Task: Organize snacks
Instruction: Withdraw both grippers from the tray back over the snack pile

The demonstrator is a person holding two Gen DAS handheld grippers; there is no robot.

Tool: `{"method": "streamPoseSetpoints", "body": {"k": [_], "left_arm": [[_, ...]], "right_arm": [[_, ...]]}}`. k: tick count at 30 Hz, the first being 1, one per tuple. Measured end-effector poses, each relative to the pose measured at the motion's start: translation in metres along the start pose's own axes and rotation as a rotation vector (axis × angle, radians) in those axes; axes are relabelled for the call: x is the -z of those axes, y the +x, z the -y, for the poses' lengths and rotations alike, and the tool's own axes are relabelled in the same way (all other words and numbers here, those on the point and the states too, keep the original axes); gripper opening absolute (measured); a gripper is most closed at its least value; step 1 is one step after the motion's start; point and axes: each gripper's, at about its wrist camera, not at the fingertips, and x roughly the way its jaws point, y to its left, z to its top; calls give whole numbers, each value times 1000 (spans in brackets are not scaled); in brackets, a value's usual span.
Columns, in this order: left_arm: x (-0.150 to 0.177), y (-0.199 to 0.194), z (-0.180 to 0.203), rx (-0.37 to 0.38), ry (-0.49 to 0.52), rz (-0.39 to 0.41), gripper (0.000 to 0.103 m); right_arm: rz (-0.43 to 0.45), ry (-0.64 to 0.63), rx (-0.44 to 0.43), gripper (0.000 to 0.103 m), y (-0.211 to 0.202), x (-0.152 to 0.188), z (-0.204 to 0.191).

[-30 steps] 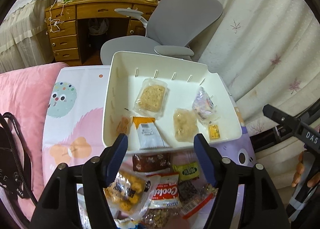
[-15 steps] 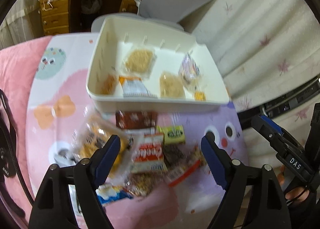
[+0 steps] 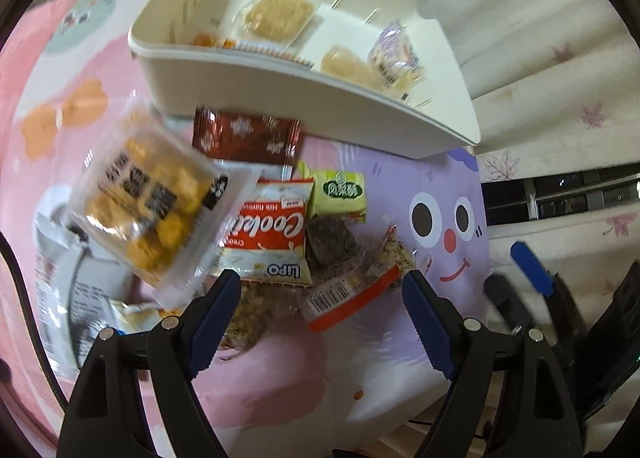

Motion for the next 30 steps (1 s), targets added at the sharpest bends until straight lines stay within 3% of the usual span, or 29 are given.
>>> {"method": "streamPoseSetpoints", "body": {"k": [13, 30], "left_arm": [[-13, 27, -20, -77, -75, -37, 82], [-36, 47, -18, -106, -40, -26, 82]], "right_arm": [[-116, -222, -47, 72, 41, 39, -19], [-191, -257, -118, 72, 72, 51, -23]]}}
